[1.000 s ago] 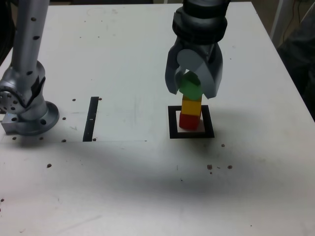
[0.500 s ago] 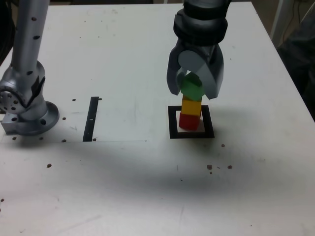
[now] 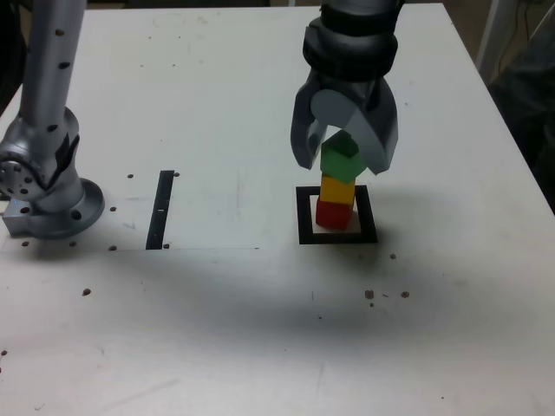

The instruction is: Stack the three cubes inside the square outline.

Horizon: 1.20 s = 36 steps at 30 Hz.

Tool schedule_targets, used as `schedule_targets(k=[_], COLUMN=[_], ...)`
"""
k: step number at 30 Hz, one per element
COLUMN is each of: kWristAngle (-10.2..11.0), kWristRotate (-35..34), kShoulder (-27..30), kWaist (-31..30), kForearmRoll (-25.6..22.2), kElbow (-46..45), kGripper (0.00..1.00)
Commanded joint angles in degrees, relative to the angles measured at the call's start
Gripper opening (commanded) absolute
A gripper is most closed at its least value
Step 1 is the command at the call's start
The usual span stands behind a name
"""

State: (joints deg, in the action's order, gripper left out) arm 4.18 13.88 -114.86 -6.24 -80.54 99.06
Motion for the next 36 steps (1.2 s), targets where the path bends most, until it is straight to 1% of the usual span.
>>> schedule_targets(k=[1,7,19,23,28,31,36], kWristAngle=[0.2,0.4,1.2,1.7,1.9,1.8,2.0], kWristRotate=[0.1,0.1,-0.2,-0.5,-0.6,-0.6,-1.0], kShoulder=[0.6,2.2,13.5,16.1,17.8,19.2,24.2], kWaist=[0.1,0.3,0.5,0.8,1.0,1.0,1.2], kForearmRoll=[-0.2,-0.4,-3.3,-4.3,-5.1,-5.0,-3.0], kElbow=[-0.2,-1.1,-5.8,-7.2,-9.6,-11.9,-19.0], kGripper=[0.99,0.99,0.99,0.99,0.99,0.99,0.99])
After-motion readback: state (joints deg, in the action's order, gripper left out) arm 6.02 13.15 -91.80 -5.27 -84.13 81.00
